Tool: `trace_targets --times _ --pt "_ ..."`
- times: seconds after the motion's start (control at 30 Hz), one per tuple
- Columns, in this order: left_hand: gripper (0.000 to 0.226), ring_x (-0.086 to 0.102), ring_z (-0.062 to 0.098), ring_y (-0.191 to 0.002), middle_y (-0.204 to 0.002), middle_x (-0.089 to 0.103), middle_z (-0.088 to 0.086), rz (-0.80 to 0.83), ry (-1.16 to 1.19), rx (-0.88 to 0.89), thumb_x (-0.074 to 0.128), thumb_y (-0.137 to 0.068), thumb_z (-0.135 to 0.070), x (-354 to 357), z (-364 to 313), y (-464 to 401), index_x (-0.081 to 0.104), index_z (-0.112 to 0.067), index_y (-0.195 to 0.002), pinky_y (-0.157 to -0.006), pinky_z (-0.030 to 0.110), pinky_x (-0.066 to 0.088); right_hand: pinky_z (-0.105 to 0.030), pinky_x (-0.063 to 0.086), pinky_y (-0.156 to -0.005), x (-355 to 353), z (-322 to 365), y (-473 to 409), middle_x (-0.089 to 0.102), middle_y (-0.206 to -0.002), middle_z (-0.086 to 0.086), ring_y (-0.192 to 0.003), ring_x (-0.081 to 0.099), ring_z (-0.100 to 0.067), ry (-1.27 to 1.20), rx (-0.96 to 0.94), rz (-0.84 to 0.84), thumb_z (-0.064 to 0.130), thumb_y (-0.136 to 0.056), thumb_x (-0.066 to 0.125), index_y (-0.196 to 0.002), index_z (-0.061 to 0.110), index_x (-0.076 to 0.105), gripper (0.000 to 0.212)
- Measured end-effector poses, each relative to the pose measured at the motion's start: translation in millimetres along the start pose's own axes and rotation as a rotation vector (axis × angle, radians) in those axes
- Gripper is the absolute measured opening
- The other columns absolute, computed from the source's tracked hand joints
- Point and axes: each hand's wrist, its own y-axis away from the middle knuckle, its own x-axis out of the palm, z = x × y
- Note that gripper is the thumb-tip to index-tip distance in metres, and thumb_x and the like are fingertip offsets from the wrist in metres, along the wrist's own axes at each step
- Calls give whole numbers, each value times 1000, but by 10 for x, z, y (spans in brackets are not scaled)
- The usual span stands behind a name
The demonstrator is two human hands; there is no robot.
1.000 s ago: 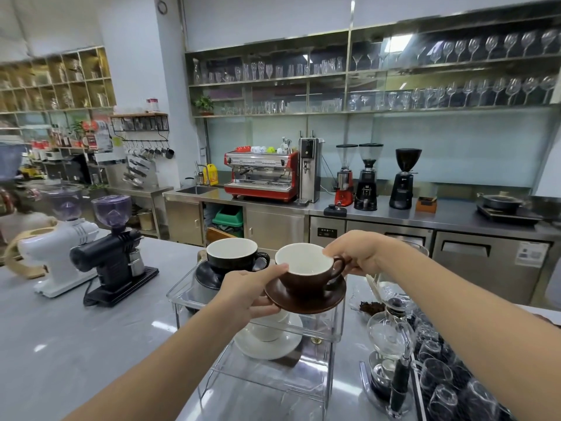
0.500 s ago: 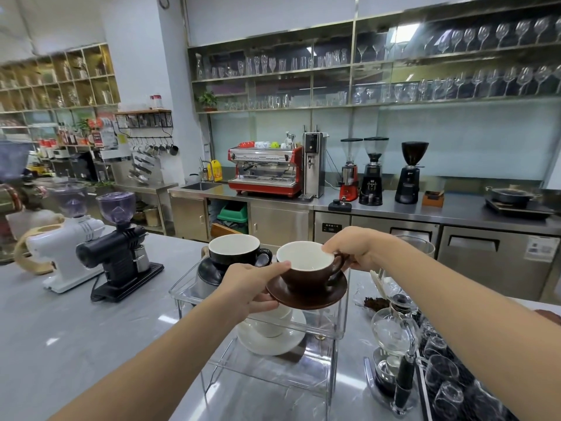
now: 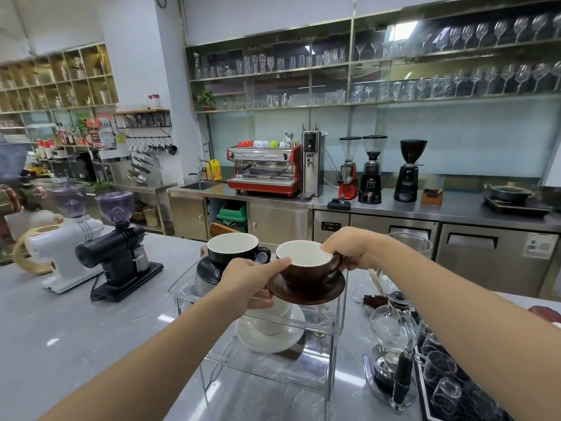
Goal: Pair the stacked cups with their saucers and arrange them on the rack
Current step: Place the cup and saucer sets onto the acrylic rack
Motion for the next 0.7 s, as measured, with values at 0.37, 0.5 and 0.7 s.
trace_targets --times 0.37,0.5,0.7 --pt "60 74 23 -75 -85 76 10 -94 -195 102 80 -75 -58 -22 12 64 74 -2 -98 -47 24 58 -23 33 -48 2 -20 54 52 -54 -3 -47 43 -13 -43 -8 -73 13 -94 58 -97 2 69 16" --pt "52 70 20 -65 -75 74 8 -134 -250 164 77 -79 -57 -52 37 79 74 -5 -86 -54 27 63 -22 33 -47 -6 11 160 54 -60 -8 -54 49 -18 4 -21 -97 6 -85 56 -83 6 64 9" --pt "37 68 20 -61 -79 76 15 -172 -297 244 71 -90 -44 -124 9 117 66 -10 -74 -55 28 62 -26 45 -59 -27 0 351 61 -85 -20 -76 60 -29 87 -130 -256 8 -88 60 -99 -10 72 24"
